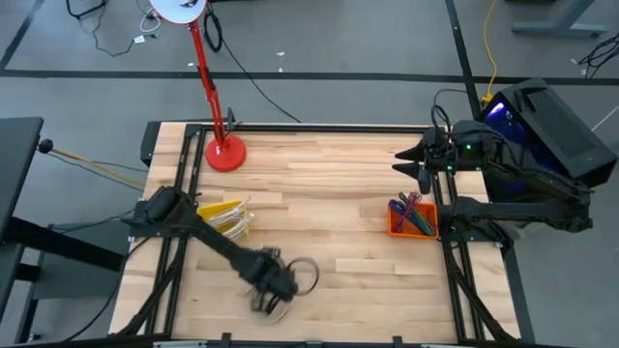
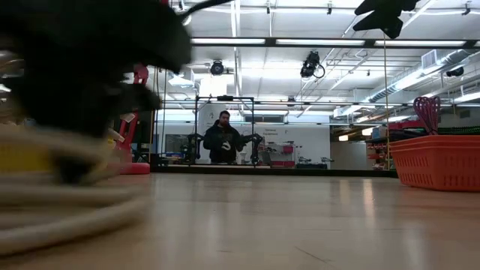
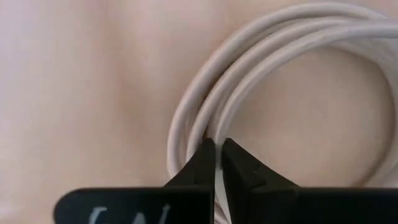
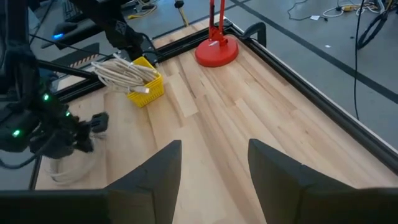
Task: Pick & Place USB Port
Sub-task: Put the light brown HDMI cable into the yellow bin
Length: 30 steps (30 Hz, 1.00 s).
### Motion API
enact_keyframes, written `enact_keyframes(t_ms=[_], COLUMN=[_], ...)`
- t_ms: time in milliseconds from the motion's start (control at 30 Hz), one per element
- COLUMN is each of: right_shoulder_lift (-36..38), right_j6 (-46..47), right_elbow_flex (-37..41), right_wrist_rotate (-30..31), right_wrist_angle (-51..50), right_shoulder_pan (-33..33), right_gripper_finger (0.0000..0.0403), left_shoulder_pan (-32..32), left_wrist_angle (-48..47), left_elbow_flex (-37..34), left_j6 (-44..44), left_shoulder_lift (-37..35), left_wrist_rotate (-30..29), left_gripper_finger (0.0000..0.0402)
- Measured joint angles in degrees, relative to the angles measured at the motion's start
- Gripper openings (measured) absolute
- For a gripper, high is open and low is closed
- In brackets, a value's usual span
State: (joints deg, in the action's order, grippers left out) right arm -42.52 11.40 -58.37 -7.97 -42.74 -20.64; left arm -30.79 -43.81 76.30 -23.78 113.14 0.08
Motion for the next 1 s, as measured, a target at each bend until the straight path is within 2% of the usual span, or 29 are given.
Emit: enact_keyframes(t_ms=[367, 667, 933, 1000], right_shoulder_lift=[-1.14, -1.74, -1.77, -1.77], right_j6=[-1.83, -3.06, -4.41, -4.40], right_elbow_flex=[0.00, 0.02, 0.02, 0.02], right_wrist_rotate=[0.00, 0.36, 1.52, 1.53], right_wrist_angle=[-0.42, -1.23, -1.98, -1.99], right_shoulder_pan=[0.01, -0.02, -0.01, -0.02], right_gripper_finger=[0.0188, 0.0188, 0.0188, 0.0188], left_shoulder_pan=[8.51, 13.98, 17.78, 18.77], left_wrist_angle=[-3.89, -24.26, -46.29, -45.77], left_elbow_flex=[8.35, 27.52, 45.73, 47.14], left_j6=[-1.32, 0.82, -4.03, -4.09], left_shoulder_lift=[-7.34, -9.09, -9.13, -10.38], left_wrist_rotate=[-12.20, -26.06, -31.40, -30.75], left_gripper_finger=[0.0011, 0.0011, 0.0011, 0.0011])
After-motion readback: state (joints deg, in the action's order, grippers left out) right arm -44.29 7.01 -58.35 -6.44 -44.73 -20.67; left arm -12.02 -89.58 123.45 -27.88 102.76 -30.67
